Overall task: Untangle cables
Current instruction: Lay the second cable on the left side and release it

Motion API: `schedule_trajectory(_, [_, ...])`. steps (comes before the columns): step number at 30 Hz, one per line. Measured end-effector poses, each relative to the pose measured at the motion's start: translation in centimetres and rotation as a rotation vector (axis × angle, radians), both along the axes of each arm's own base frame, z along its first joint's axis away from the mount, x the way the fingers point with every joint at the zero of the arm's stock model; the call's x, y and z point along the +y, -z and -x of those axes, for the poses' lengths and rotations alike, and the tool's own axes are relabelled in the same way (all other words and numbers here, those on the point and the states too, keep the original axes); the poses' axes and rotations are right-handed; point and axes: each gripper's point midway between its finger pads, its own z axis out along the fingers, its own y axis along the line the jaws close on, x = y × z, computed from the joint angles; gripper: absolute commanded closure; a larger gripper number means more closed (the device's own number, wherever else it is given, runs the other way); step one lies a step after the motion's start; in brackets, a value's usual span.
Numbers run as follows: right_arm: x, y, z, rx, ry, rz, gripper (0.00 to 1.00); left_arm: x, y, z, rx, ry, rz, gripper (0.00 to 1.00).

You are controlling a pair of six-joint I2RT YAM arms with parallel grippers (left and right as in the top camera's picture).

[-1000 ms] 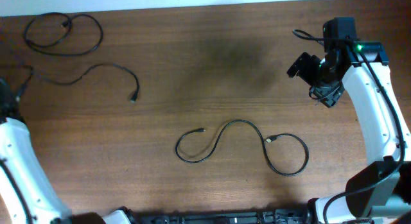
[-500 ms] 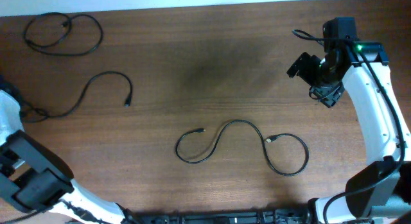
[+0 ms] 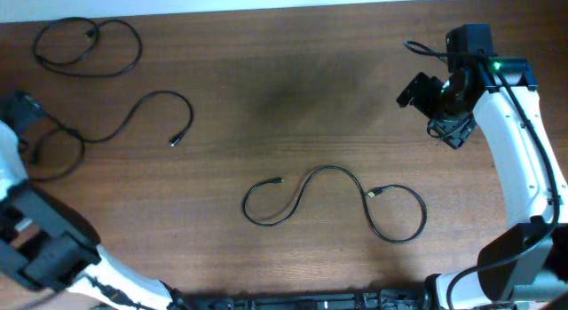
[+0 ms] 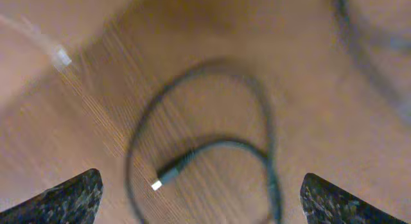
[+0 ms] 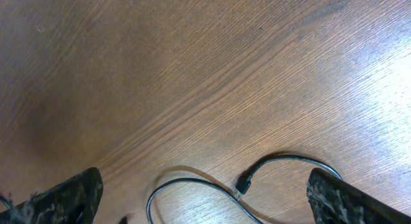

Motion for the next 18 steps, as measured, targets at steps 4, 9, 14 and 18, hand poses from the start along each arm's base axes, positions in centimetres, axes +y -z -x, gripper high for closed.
schedule_trajectory(4, [0.0, 0.0, 0.0, 0.000, 0.000, 0.000, 0.02, -0.8, -5.8, 1.0, -0.057, 0.003, -0.048, 0.01])
schedule_trajectory(9, [0.0, 0.0, 0.0, 0.000, 0.000, 0.000, 0.02, -2.1, 1.8, 2.7, 0.119, 0.005, 0.089, 0.01])
schedule_trajectory(14, [0.0, 0.0, 0.0, 0.000, -0.001, 0.000, 0.02, -2.7, 10.5, 5.1, 0.253, -0.110, 0.264, 0.01])
schedule_trajectory(18, [0.0, 0.0, 0.0, 0.000, -0.001, 0.000, 0.02, -1.2, 12.2, 7.7, 0.253, -0.252, 0.324, 0.01])
